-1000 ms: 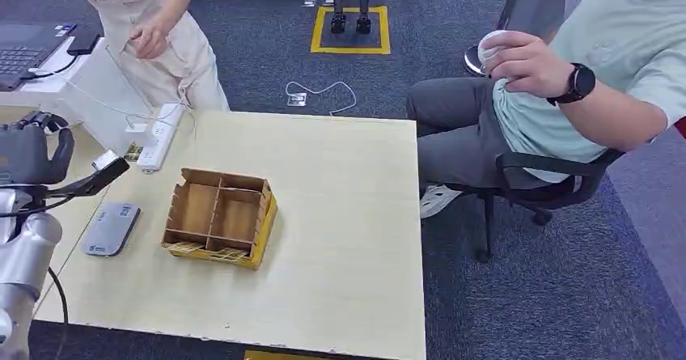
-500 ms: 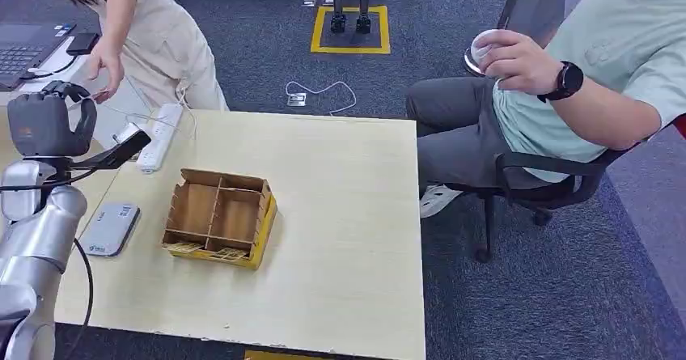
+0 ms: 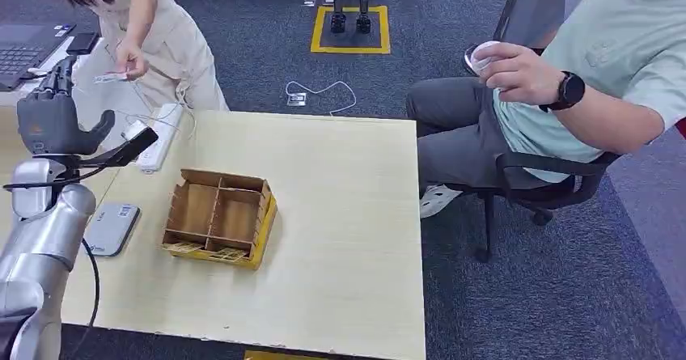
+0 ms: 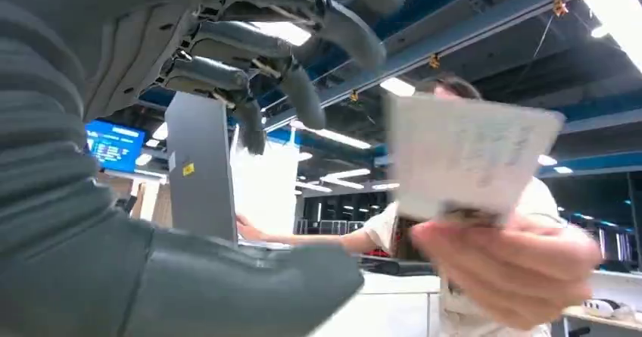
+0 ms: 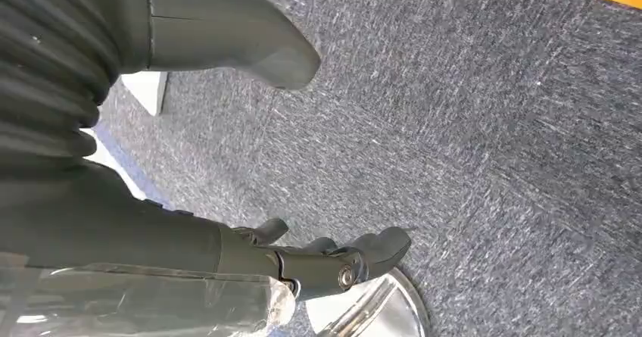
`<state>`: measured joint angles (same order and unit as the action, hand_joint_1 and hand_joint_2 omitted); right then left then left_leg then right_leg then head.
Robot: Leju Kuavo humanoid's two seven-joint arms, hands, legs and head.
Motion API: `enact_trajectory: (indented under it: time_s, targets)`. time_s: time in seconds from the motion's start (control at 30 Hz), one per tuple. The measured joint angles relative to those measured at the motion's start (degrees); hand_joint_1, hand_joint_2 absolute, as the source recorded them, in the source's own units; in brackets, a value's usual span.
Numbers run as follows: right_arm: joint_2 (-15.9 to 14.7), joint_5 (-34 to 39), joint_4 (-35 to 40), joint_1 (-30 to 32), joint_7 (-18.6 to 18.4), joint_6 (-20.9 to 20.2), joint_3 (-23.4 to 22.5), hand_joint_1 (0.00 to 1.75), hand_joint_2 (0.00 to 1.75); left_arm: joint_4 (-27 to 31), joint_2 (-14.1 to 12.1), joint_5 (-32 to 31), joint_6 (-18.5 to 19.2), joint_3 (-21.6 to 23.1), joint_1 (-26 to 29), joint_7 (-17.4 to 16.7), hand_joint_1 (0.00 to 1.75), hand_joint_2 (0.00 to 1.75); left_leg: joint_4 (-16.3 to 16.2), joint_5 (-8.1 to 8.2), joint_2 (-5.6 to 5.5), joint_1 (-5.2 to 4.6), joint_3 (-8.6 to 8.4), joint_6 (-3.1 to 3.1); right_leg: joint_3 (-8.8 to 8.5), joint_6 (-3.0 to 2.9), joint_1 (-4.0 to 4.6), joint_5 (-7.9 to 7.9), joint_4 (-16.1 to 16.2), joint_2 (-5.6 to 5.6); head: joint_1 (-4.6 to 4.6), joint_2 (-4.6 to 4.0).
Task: Pass the card to the sensor for recognition and then transmit it.
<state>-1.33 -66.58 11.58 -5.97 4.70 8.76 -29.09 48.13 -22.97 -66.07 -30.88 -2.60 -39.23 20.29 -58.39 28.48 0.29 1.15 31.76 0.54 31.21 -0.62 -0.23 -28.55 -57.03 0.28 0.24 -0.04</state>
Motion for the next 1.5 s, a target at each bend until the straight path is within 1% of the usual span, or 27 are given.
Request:
enact_trajectory:
  time_s: [0.13,0.3,0.37,0.43,0.53,0.57,0.6,0.67,0.7,0.8,0.87,0.97,1.0,1.07,1.1,1.13,1.2,1.27,1.33,1.4,1.43,1.5]
  targets:
    - [0.04,-0.04,0.0,0.03,0.0,0.07,-0.33,0.0,1.75,-1.09,0.22,-0.2,-1.46,0.04,0.25,-0.83,0.0,1.75,0.0,0.0,0.0,0.0,0.0,0.0,0.0,0.0,0.0,0.0,0.0,0.0,0.0,0.0]
    - [0.04,0.0,0.0,0.04,0.0,0.15,-0.52,0.0,1.75,-1.83,0.15,-0.24,-1.59,0.04,0.66,-0.83,0.0,1.75,0.0,0.0,0.0,0.0,0.01,0.0,-0.01,0.0,0.0,0.0,-0.01,0.0,0.0,0.0]
    - [0.04,0.02,0.0,0.07,0.0,0.18,-0.77,0.0,1.75,-2.05,0.0,0.57,-1.13,0.04,0.88,-0.35,0.0,1.75,0.0,0.0,0.0,0.0,0.01,0.0,-0.01,0.0,0.0,0.0,-0.01,0.0,0.0,0.0]
    - [0.04,0.02,0.0,0.14,0.02,0.22,-1.01,0.0,1.75,-2.12,-0.5,2.12,0.82,0.04,1.12,0.83,0.0,1.75,0.0,0.0,0.01,0.0,0.01,0.0,0.0,0.0,0.0,0.0,-0.01,0.02,0.0,0.0]
    - [0.04,0.09,0.0,0.35,0.2,0.31,-1.49,0.0,1.75,-2.14,-1.95,5.1,6.28,0.04,1.35,3.3,0.0,1.75,0.01,0.0,0.01,0.01,0.02,0.0,0.0,0.0,0.01,0.0,-0.01,0.02,0.0,0.0]
    - [0.04,0.13,0.0,0.42,0.28,0.33,-1.66,0.0,1.75,-2.14,-2.49,6.43,8.71,0.04,1.44,4.15,0.0,1.75,0.01,0.0,0.03,0.01,0.02,0.0,0.0,0.0,0.01,0.0,-0.02,0.04,0.0,0.0]
    - [0.04,0.2,0.0,0.53,0.46,0.33,-1.81,0.0,1.75,-2.12,-3.38,7.82,11.19,0.04,1.56,5.04,0.0,1.75,0.01,0.0,0.05,0.01,0.01,0.0,0.01,0.0,0.01,0.0,-0.02,0.07,0.0,0.0]
    - [0.02,0.24,0.0,0.81,0.88,0.35,-2.19,0.0,1.75,-1.2,-5.27,11.31,17.94,0.04,2.18,6.95,0.0,1.75,0.02,0.0,0.08,0.01,0.01,0.0,0.04,-0.01,0.02,0.0,-0.03,0.1,-0.02,0.0]
    - [0.02,0.24,0.0,0.98,0.98,0.35,-2.49,0.0,1.75,-0.44,-6.37,12.71,20.93,0.04,2.52,7.32,0.0,1.75,0.02,0.0,0.08,0.02,0.02,0.0,0.06,-0.01,0.02,0.0,-0.03,0.11,0.0,0.0]
    - [0.02,0.2,0.0,1.22,1.09,0.37,-3.13,0.0,1.75,1.53,-9.34,15.13,27.57,0.07,3.02,7.43,0.0,1.75,0.02,0.0,0.07,0.02,0.03,0.0,0.06,-0.01,0.02,-0.01,-0.03,0.1,-0.02,0.0]
    - [-0.02,0.07,0.0,1.33,1.22,0.42,-3.5,0.0,1.75,3.04,-11.63,17.4,33.26,0.48,2.91,7.43,0.0,1.75,0.03,0.0,0.1,0.03,0.03,0.0,0.08,-0.01,0.03,-0.01,-0.03,0.13,0.0,0.0]
    - [-0.28,0.07,0.0,1.55,1.57,0.48,-4.41,0.0,1.75,6.53,-17.47,20.65,43.45,2.42,1.3,6.12,0.0,1.75,0.02,0.0,0.2,0.07,0.07,0.01,0.15,-0.06,0.07,0.03,-0.03,0.25,0.02,0.0]
    - [-0.37,0.07,0.0,1.7,1.77,0.57,-4.7,0.0,1.75,7.82,-20.12,22.2,46.84,3.25,0.09,5.57,0.0,1.75,0.02,0.0,0.2,0.07,0.08,0.01,0.14,-0.06,0.07,0.03,-0.03,0.24,0.0,0.0]
    - [-0.5,0.02,0.0,1.85,2.14,0.77,-5.31,0.0,1.75,10.89,-24.14,26.42,51.59,5.1,-0.97,4.5,0.0,1.75,0.03,0.0,0.3,0.06,0.09,0.01,0.15,-0.06,0.07,0.03,-0.03,0.31,0.02,0.0]
    - [-0.52,-0.09,0.0,1.95,2.16,0.92,-5.72,0.0,1.75,13.03,-27.15,29.3,52.99,6.08,-0.93,3.59,0.0,1.75,0.03,0.01,0.41,0.06,0.08,0.01,0.17,-0.06,0.06,0.03,-0.03,0.42,0.0,0.0]
    - [-0.52,-0.11,0.0,2.11,2.19,0.99,-5.99,0.0,1.75,14.81,-28.82,31.53,53.64,6.67,-0.77,2.99,0.0,1.75,0.04,0.02,0.41,0.05,0.09,0.01,0.19,-0.06,0.06,0.03,-0.03,0.42,0.0,0.0]
    - [-0.55,-0.22,0.0,2.33,2.25,1.12,-6.51,0.0,1.75,19.05,-33.19,36.53,53.37,7.02,2.03,1.59,0.0,1.75,0.06,0.05,0.47,0.05,0.08,0.05,0.21,-0.07,0.05,0.02,-0.03,0.48,0.0,0.0]
    - [-0.55,-0.22,0.0,2.52,2.62,1.31,-7.19,0.0,1.75,23.55,-37.32,39.96,51.45,6.95,7.16,0.21,0.0,1.75,0.06,0.06,0.47,0.03,0.09,0.05,0.22,-0.08,0.03,0.01,-0.03,0.49,-0.02,0.0]
    - [-0.52,-0.22,-0.02,2.61,2.82,1.49,-7.87,0.0,1.75,28.14,-40.53,40.72,48.74,6.1,13.76,-0.44,0.0,1.75,0.07,0.06,0.44,0.03,0.1,0.04,0.23,-0.09,0.03,0.0,-0.01,0.45,0.02,0.0]
    - [-0.52,-0.44,-0.02,2.63,2.8,1.51,-8.61,0.0,1.75,32.29,-41.68,39.56,45.92,3.49,20.99,0.11,0.0,1.75,0.07,0.06,0.38,0.02,0.07,0.04,0.2,-0.11,0.02,-0.03,-0.01,0.38,0.02,0.0]
    - [-0.52,-0.65,-0.02,2.64,2.73,1.53,-8.92,0.0,1.75,34.83,-41.66,38.11,44.66,1.58,24.74,0.65,0.0,1.75,0.07,0.06,0.38,0.02,0.08,0.04,0.21,-0.11,0.02,-0.03,0.0,0.38,-0.02,0.0]
    - [-0.52,-1.2,-0.02,2.7,2.67,1.53,-9.46,0.0,1.75,38.42,-40.54,35.18,42.78,-0.89,29.61,1.44,0.0,1.75,0.07,0.06,0.35,0.03,0.1,0.05,0.18,-0.11,0.03,-0.02,0.0,0.34,0.02,0.0]
